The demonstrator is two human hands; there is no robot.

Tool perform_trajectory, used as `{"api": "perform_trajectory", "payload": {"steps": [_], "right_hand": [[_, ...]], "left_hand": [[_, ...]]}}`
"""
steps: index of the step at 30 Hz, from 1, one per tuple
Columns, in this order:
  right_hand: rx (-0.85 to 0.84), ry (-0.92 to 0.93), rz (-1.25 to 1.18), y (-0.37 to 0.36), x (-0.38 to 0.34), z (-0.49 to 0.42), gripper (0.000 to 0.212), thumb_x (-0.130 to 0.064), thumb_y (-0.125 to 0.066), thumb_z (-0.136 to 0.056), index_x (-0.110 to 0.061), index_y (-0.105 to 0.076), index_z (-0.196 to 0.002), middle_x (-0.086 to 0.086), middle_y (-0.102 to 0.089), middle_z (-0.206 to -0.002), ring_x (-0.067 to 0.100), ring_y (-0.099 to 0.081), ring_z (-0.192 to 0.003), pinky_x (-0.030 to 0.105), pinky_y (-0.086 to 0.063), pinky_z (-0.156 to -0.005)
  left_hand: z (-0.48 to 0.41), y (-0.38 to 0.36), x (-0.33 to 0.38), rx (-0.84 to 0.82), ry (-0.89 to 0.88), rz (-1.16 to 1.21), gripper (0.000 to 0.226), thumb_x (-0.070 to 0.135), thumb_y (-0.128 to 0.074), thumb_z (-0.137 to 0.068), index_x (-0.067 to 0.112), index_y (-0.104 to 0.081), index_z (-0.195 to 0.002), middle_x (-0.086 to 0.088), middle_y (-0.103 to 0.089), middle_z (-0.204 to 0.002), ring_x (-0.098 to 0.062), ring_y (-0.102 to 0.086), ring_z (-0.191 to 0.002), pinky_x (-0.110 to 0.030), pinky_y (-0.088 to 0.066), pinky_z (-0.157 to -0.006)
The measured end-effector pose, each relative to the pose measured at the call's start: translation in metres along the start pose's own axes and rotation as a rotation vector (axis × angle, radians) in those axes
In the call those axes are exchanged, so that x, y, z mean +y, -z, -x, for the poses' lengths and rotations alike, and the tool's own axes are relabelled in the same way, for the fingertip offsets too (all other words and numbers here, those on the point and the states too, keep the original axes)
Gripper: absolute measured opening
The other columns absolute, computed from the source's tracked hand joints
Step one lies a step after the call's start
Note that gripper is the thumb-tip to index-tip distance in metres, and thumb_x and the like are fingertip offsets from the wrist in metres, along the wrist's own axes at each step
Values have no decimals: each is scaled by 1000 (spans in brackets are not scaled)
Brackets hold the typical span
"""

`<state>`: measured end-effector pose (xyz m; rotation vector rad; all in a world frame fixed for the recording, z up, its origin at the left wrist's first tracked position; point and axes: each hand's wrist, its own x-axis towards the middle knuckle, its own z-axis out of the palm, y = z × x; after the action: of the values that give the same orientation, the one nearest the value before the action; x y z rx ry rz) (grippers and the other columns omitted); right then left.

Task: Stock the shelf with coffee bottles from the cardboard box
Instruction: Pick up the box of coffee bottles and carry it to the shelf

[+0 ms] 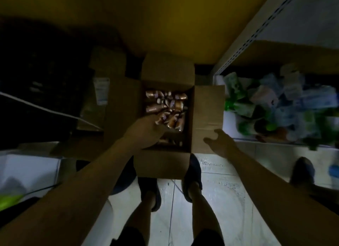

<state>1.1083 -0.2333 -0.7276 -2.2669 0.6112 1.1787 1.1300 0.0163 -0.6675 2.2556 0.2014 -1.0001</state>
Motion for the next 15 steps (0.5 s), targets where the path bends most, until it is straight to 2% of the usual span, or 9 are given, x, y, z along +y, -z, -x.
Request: {"api": "perform_trajectory", "payload": {"steps": [1,3,6,7,10,13,15], "right_hand": [[16,-16,-16,-6,7,-25,74,-40,-61,-90,-10,-28,-149,17,-58,-130,26,-62,-98,34,-49,-88],[76,-47,-74,-12,16,-62,76,-38,-63,-89,-10,-26,-149,18,-50,-136,32,-59,-107,35,-48,-88],[188,-99,-128,-29,55,-137,88,-43,-69,-78,-14,-23,-148,21,-42,-140,43,-49,-122,51,-48,-97],[217,-129,-164,-34,68,-152,91,-42,-70,-77,-15,-20,-149,22,-39,-142,44,-47,-125,52,-46,-99],[238,-246,-325,-45,99,-177,87,-32,-70,-85,-11,-17,-151,20,-34,-149,39,-41,-132,41,-40,-99],[153,-260,-393,-54,112,-172,67,-30,-70,-85,-10,-39,-141,17,-52,-137,31,-55,-115,34,-44,-84],[125,-244,-343,-56,105,-159,60,-34,-69,-86,-10,-46,-136,14,-55,-132,29,-56,-111,33,-44,-83]], "left_hand": [[-21,-16,-10,-1,22,2,18,32,-50,-97,22,-58,-111,3,-57,-105,-11,-54,-81,-26,-43,-68],[-50,-41,-26,-21,52,12,13,30,-51,-98,28,-56,-110,2,-55,-102,-7,-50,-75,-22,-42,-65],[-97,-91,-53,-49,98,60,32,25,-58,-95,22,-56,-126,-1,-60,-117,-12,-55,-94,-27,-48,-80],[-107,-103,-60,-54,118,93,37,25,-60,-94,21,-54,-130,0,-59,-120,-12,-54,-99,-27,-47,-84],[-126,-122,-78,-26,163,176,40,28,-61,-93,21,-52,-131,4,-56,-116,-12,-53,-105,-27,-44,-88],[-123,-114,-96,35,242,238,41,27,-61,-93,18,-51,-131,0,-57,-118,-19,-55,-108,-33,-47,-92],[-114,-102,-105,39,306,281,46,27,-61,-93,14,-48,-134,-7,-57,-126,-25,-56,-113,-39,-47,-96]]}}
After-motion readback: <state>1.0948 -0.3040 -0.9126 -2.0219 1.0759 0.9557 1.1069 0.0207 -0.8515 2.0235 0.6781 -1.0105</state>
